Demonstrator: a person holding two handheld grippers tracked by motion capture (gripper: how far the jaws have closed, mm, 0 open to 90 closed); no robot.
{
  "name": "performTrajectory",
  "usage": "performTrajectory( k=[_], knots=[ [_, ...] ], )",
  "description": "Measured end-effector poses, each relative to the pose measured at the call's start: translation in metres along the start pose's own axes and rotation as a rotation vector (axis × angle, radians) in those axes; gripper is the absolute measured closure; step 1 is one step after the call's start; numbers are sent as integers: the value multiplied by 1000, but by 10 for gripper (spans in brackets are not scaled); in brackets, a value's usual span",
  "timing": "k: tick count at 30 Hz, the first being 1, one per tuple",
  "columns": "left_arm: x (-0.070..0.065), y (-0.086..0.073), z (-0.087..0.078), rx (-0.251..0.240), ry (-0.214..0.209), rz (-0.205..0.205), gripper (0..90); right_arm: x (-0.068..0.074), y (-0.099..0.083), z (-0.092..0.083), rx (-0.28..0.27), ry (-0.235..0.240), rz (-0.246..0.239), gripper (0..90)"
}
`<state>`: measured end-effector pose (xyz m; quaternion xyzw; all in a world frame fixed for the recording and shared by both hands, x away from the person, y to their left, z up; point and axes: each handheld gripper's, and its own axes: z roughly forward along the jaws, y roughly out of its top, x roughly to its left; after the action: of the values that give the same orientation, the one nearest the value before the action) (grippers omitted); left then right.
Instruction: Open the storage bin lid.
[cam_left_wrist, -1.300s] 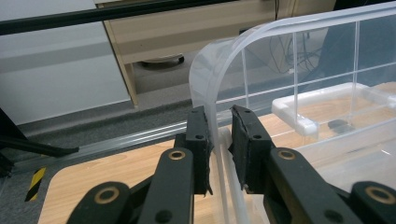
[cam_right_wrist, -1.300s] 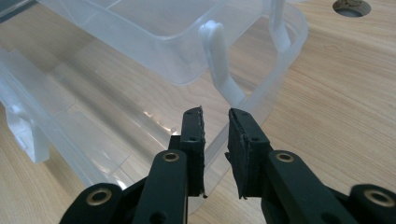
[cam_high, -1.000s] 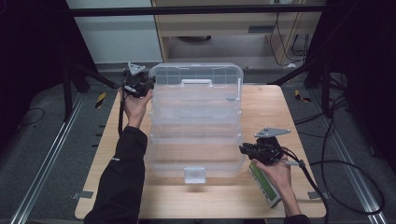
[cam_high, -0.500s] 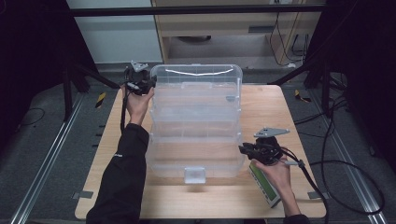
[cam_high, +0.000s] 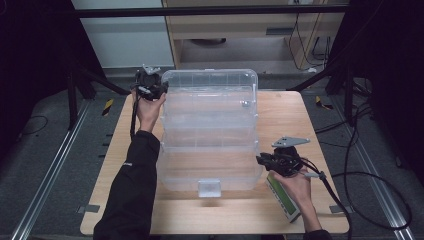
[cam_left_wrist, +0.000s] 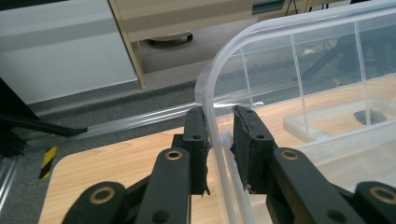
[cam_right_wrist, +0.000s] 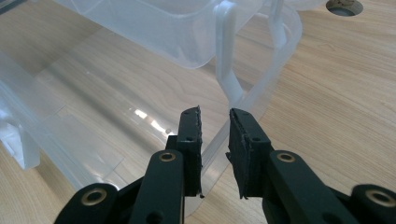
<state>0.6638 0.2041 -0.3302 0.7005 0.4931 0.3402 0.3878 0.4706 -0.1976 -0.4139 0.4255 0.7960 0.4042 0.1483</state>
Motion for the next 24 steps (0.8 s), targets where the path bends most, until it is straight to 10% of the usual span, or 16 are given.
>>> performTrajectory(
  k=[12, 24],
  knots=[
    [13, -5, -5, -4, -50, -26, 715, 2, -1, -2, -10, -8, -11, 786],
    [20, -26, -60, -61, -103, -23, 665, 2, 0, -2, -5, -6, 0, 784]
  ],
)
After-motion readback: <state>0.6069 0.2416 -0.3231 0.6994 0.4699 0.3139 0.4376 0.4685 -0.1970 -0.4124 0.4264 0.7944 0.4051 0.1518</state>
